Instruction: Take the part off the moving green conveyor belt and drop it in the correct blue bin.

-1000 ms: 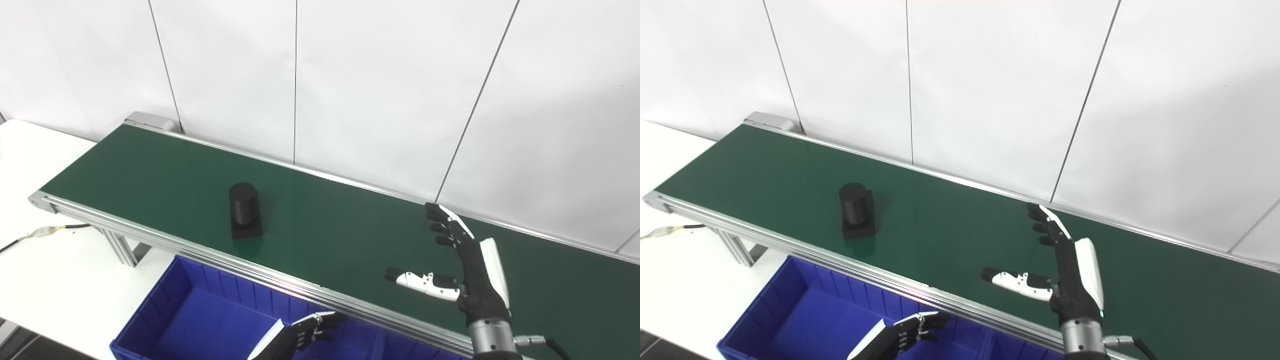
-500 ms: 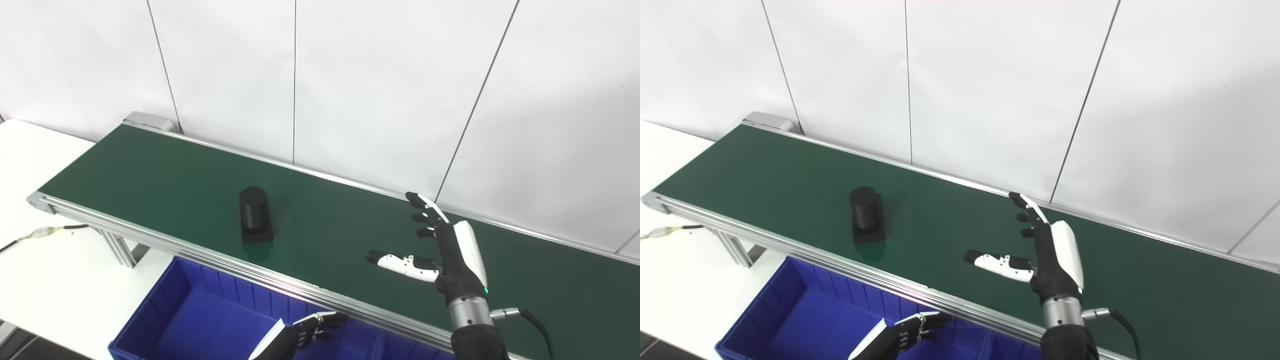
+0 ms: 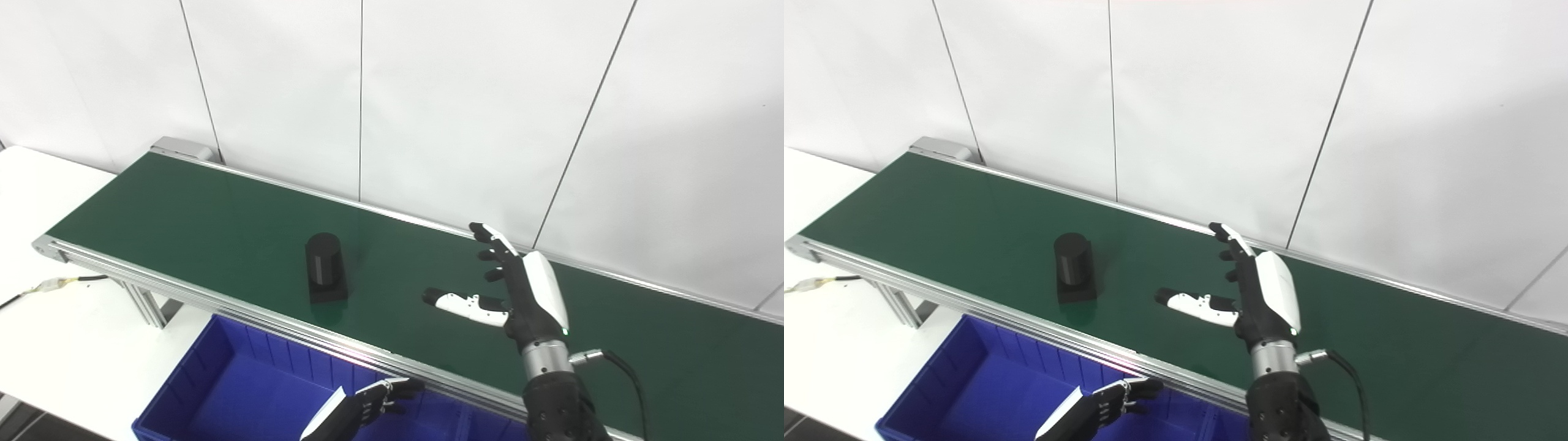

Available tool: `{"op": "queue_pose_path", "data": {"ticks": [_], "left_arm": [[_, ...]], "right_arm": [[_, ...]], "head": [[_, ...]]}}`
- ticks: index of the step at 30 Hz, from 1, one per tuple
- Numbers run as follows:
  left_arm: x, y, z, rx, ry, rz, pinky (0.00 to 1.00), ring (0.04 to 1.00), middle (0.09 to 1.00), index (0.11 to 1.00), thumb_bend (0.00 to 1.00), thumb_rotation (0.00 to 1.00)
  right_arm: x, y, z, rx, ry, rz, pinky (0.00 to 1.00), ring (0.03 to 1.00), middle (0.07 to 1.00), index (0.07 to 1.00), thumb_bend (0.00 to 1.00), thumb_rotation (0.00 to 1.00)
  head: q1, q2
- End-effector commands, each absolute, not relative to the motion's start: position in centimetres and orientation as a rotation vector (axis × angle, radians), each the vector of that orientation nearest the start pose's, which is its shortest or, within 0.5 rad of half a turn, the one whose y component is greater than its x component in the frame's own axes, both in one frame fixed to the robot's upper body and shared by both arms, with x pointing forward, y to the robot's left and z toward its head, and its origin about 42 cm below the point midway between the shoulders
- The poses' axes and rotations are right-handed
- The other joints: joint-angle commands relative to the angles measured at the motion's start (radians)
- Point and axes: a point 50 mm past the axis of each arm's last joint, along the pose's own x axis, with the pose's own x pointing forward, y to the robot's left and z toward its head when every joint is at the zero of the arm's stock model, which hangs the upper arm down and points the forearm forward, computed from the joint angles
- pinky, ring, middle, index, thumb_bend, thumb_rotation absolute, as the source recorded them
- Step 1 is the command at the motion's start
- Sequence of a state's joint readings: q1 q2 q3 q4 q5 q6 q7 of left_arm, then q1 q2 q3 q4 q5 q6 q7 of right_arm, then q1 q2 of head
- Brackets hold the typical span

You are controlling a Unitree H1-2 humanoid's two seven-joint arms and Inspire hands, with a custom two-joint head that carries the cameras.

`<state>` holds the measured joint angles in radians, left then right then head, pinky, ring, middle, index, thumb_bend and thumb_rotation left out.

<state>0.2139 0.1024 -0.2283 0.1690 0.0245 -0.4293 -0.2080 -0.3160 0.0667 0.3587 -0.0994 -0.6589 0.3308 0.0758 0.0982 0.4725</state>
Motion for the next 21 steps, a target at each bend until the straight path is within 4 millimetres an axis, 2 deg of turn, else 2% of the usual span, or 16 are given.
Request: {"op": "queue_pose_path", "data": {"ticks": [1,7,17,21], "left_arm": [[19.4,18.5,3.8,0.078,-0.118,-0.409,0.78,0.853,0.867,0.804,0.94,0.15],[19.4,18.5,3.7,0.063,-0.112,-0.412,0.78,0.845,0.860,0.796,0.93,0.13],[19.3,18.6,3.3,0.057,-0.097,-0.424,0.78,0.842,0.856,0.797,0.93,0.12],[19.2,18.6,3.3,0.062,-0.096,-0.428,0.77,0.833,0.848,0.789,0.93,0.11]], "right_arm": [[35.0,-5.8,22.3,-0.630,-0.254,0.263,0.65,0.786,0.862,0.871,0.93,0.52],[35.3,-4.2,22.5,-0.654,-0.254,0.292,0.66,0.781,0.858,0.880,0.93,0.55],[37.1,-1.7,21.8,-0.668,-0.231,0.313,0.66,0.782,0.852,0.880,0.92,0.52],[37.8,-0.9,21.8,-0.669,-0.219,0.321,0.70,0.807,0.868,0.889,0.92,0.52]], "head": [[0.000,0.001],[-0.012,0.003],[-0.023,0.006],[-0.027,0.006]]}}
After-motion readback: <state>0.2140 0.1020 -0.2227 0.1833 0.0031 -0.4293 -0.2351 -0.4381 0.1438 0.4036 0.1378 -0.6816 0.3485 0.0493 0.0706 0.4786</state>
